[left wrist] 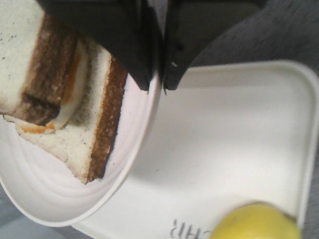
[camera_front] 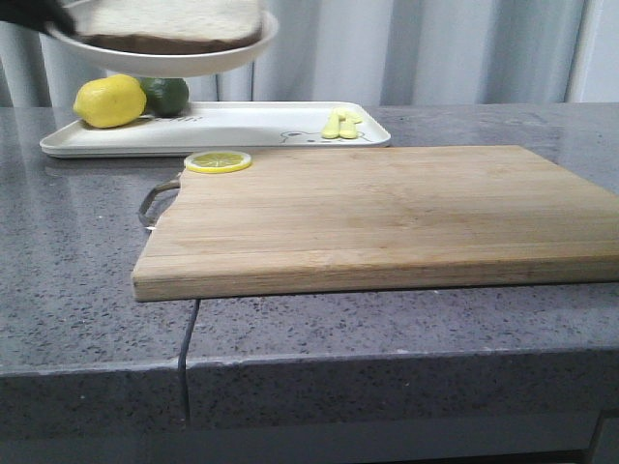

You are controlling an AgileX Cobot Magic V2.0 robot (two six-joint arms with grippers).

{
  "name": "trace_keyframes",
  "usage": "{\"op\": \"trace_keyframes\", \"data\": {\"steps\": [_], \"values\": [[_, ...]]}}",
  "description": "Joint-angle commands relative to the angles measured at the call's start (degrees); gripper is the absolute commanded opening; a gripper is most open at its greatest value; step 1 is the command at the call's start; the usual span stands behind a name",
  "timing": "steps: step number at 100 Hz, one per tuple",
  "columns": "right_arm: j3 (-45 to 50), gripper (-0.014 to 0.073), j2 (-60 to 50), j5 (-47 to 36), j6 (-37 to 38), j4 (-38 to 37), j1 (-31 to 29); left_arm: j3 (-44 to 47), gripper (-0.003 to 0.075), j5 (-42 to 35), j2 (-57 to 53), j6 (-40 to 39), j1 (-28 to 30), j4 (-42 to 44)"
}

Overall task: Place bread and move sandwich to tray
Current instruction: 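Lift the plate with the left gripper and lower it onto the white tray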

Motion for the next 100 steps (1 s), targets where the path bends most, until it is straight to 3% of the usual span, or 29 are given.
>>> {"op": "trace_keyframes", "data": {"steps": [1, 31, 100], "values": [[-1.8, -0.0062, -3.0, -0.6, -0.6, 1.4, 0.2, -8.0, -0.0020, -3.0, 2.2, -0.3, -1.9, -5.2], [-1.7, -0.0062, -4.7, 2.1, -0.6, -0.1, 0.2, -20.6, -0.0020, -2.1, 14.9, -1.9, -1.9, -5.5], [-1.7, -0.0062, -4.7, 3.2, -0.6, -0.1, 0.2, -21.1, -0.0017, -5.6, 20.6, -1.9, -1.9, -4.8]]}}
